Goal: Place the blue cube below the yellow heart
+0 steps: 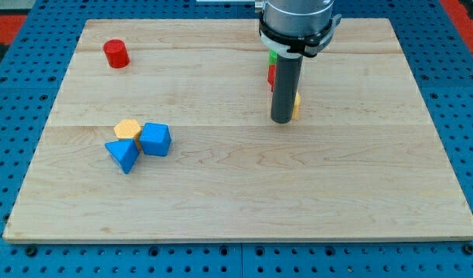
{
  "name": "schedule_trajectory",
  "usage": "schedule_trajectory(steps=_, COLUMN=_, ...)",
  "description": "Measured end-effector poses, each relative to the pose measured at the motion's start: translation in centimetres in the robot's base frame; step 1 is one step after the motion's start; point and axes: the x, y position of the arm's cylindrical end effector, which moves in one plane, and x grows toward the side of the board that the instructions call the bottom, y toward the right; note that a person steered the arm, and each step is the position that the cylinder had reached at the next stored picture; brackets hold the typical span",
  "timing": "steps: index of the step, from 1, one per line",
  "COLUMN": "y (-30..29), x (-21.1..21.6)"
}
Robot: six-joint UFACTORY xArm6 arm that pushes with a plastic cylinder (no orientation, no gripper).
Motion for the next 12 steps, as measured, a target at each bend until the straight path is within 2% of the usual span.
schedule_trajectory(steps=1, y=0.2, x=-1.5)
schedule_trajectory(steps=2, y=0.2, x=-1.1)
schedule_trajectory(steps=3, y=-5.0, x=2.1)
schedule_trajectory(steps=5, y=-26.0, x=0.6)
schedule_trajectory(steps=6, y=-33.7, x=2.6)
schedule_trajectory(steps=7, y=-31.4, x=3.7)
schedule_trajectory(steps=9, y=-17.9, x=3.8)
schedule_trajectory(steps=10, y=-13.6, x=3.7)
schedule_trajectory(steps=12, y=-20.3, x=5.1)
